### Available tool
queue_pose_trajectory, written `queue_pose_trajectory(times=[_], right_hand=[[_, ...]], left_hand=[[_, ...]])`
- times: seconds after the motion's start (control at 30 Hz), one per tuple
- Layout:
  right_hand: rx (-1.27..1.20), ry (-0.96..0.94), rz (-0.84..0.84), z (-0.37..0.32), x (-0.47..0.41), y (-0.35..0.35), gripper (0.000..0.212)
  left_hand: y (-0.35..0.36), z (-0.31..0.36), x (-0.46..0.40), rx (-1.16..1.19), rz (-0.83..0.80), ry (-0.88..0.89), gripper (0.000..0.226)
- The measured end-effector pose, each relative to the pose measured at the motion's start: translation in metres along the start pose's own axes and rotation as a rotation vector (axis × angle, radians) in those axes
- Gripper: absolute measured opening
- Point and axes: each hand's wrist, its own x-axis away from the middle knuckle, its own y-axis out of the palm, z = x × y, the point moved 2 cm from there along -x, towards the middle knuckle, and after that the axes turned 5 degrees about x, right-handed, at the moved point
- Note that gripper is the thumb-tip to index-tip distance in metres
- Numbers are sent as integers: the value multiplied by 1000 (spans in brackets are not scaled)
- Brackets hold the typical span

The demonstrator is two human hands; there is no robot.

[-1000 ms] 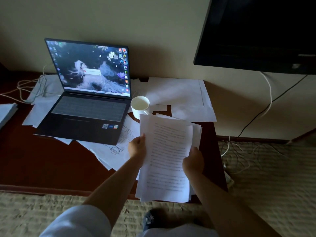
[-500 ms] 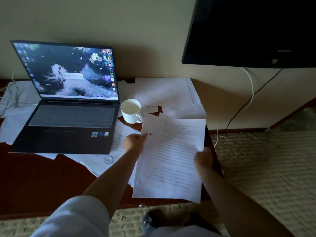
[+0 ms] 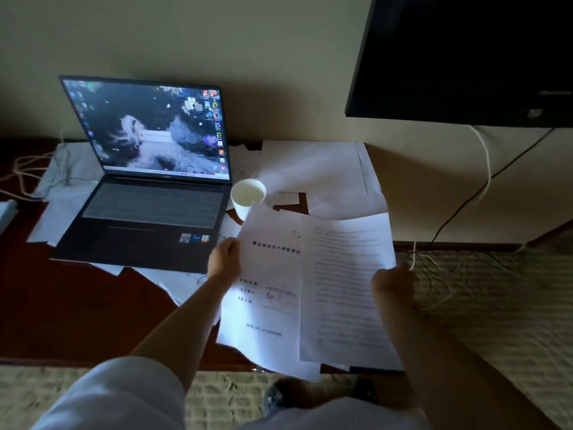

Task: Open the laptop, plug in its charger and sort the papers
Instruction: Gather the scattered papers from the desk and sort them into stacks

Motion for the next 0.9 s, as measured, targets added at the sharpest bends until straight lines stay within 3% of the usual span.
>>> queue_pose_trajectory(times=[0.17,0.37,0.5,0.6,0.73,0.9], right_hand=[[13,-112,-121,-14,-10,-2,41],[-80,-168,-237,-23,3,15,38],[-205,-120,-331,-24,12,28,40],[-282,-105,-377,-26,15,30,41],[-133,-53,-284,-27,12,22,38],[-240,66,-241,-27,11,14,53]], left_hand=[[-42,-20,12,434,68,-320,14],[-38,-20,26,738,91,-432,14],[-17,-3,27,388,167,-291,15],[8,11,20,198,128,-184,23],[36,20,10,38,84,-79,25],[52,19,-8,-169,95,0,27]])
